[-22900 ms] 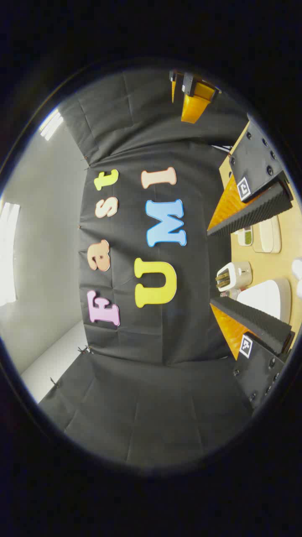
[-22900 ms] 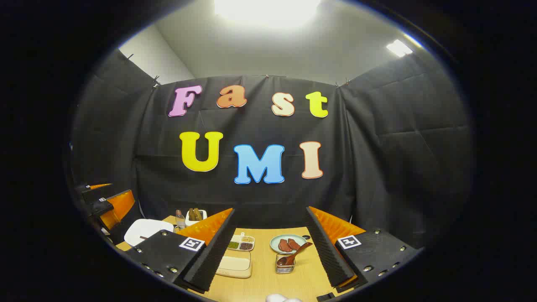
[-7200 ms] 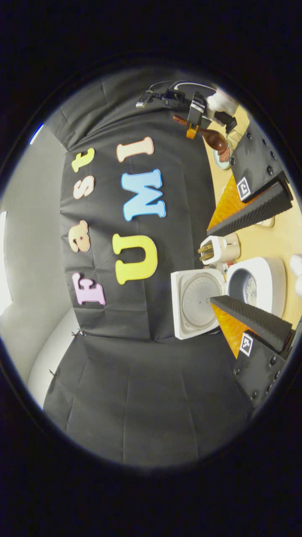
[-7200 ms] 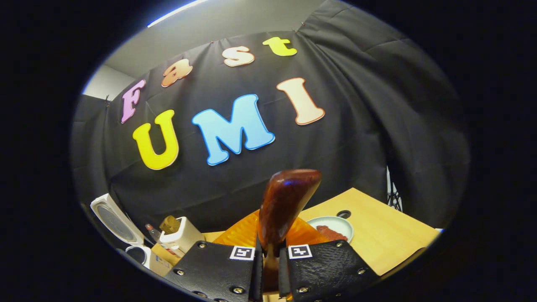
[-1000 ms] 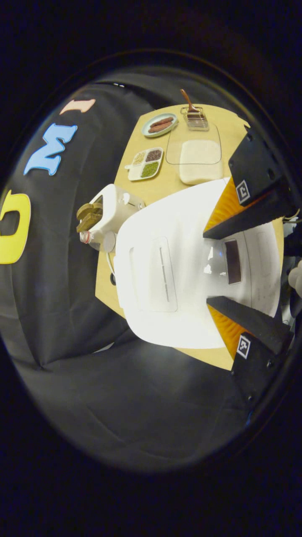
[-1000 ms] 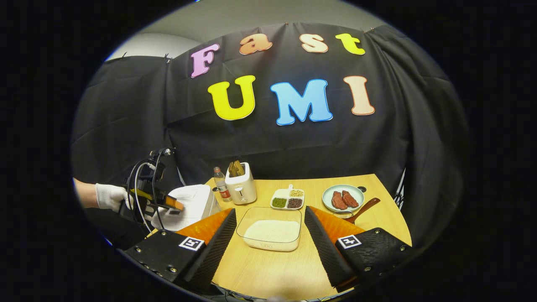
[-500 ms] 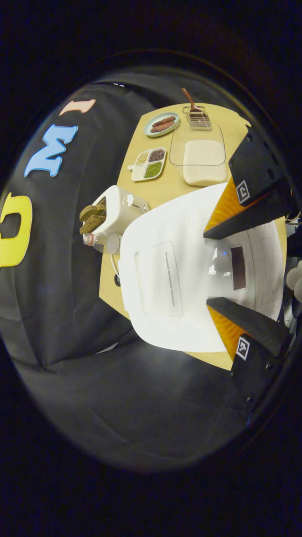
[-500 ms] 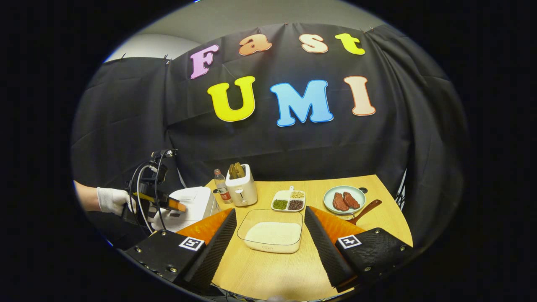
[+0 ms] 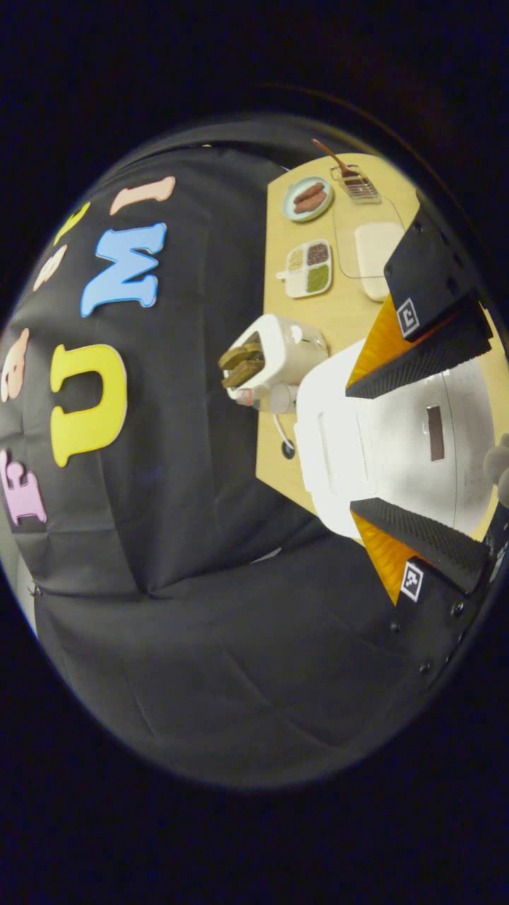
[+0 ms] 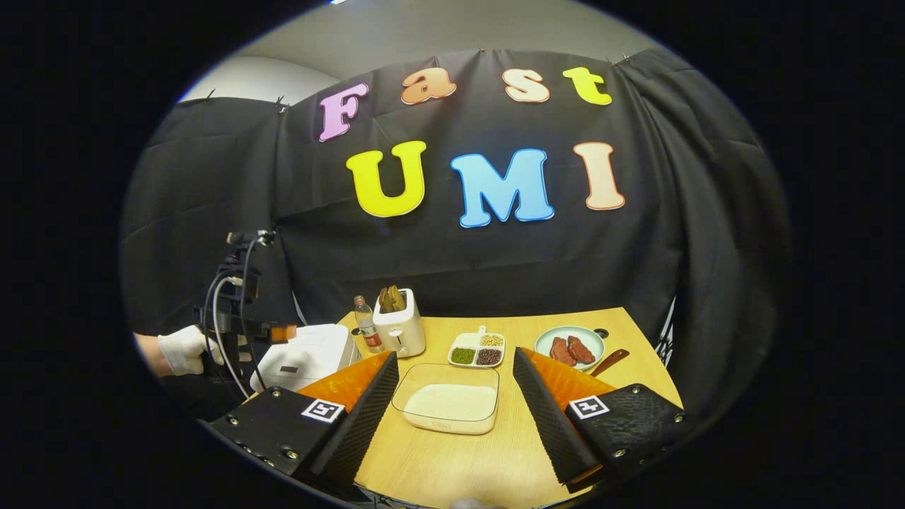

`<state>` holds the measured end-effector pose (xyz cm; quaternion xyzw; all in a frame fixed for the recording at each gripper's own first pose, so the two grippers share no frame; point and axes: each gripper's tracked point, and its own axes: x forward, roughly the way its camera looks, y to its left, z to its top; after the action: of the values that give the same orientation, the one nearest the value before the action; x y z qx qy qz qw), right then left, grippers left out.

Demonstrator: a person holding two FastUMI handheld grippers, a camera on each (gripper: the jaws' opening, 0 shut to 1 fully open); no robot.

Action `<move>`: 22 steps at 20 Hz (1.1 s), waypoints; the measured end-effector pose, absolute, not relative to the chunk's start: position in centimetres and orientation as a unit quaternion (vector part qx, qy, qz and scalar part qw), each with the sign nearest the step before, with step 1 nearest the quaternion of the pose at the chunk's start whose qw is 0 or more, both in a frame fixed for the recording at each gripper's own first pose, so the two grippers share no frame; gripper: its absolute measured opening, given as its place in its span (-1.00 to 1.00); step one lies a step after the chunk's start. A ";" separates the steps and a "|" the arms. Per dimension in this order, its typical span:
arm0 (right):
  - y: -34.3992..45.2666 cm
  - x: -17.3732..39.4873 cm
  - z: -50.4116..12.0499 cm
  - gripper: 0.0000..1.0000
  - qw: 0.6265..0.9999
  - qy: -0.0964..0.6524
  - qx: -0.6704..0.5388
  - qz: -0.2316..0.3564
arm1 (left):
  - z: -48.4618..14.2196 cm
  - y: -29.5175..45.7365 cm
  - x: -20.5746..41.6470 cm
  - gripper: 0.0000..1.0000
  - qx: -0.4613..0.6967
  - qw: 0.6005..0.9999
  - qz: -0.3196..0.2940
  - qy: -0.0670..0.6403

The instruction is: Close the left gripper, press the button to open the rice cooker; take a wooden spoon from the chopstick holder with the right hand, scoop a spoonful of rice and pour it into the rice cooker, then put the wooden spoon back into the chopstick holder.

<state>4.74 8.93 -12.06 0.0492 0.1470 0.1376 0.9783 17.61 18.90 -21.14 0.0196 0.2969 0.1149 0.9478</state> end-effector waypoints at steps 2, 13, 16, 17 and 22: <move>8.8 4.8 -11.0 0.99 0.981 0.133 0.041 0.133 | -16.5 18.0 16.9 0.97 0.005 0.963 0.118 0.243; 6.3 4.8 -4.9 0.99 0.995 0.042 0.050 0.075 | 1.7 10.5 6.7 1.00 0.000 0.998 0.066 0.026; 5.8 4.4 -3.5 0.99 0.996 0.025 0.055 0.063 | 3.3 8.5 3.8 1.00 -0.010 0.999 0.045 0.014; 5.5 4.1 -3.3 0.99 0.997 0.021 0.054 0.058 | 3.6 8.1 3.5 1.00 -0.008 0.999 0.041 0.011; 5.5 3.3 -2.3 0.99 0.997 0.009 0.054 0.055 | 3.4 6.9 2.5 1.00 -0.010 1.000 0.026 0.008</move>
<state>3.26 5.53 -2.33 0.0538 0.0092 0.0554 0.9970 2.47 6.92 3.35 -0.0100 0.0078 0.0264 0.9996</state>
